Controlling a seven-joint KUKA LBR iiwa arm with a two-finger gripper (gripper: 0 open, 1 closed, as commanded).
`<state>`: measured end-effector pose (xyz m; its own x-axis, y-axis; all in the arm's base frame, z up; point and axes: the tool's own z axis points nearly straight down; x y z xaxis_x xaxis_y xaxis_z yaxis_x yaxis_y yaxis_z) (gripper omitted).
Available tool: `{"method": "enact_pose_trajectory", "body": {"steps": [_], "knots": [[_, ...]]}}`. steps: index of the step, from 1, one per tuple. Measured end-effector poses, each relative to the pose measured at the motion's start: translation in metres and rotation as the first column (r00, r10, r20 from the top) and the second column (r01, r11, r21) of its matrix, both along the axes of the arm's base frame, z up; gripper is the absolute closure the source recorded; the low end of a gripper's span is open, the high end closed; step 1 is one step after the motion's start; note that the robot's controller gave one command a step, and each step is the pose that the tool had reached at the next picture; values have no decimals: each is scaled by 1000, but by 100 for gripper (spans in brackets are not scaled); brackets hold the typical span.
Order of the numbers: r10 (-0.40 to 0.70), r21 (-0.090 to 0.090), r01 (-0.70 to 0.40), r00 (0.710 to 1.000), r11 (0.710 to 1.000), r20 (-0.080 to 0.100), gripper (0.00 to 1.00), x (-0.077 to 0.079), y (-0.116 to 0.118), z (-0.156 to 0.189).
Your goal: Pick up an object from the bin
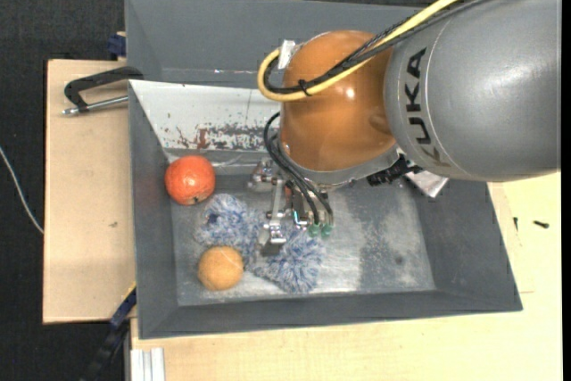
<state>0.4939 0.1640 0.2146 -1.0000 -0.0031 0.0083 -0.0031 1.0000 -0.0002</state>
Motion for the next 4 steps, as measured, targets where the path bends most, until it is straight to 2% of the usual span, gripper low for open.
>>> {"method": "enact_pose_trajectory", "body": {"steps": [1, 2, 3, 4], "knots": [[-3, 2, 3, 1000, 1000, 9, 0, 2, -1, 4], [-77, 3, 77, 997, 997, 13, 0, 29, -25, -64], [-136, 2, 136, 991, 991, 7, 0, 32, -47, -145], [-236, 3, 236, 972, 972, 14, 0, 41, -16, -143]]}}
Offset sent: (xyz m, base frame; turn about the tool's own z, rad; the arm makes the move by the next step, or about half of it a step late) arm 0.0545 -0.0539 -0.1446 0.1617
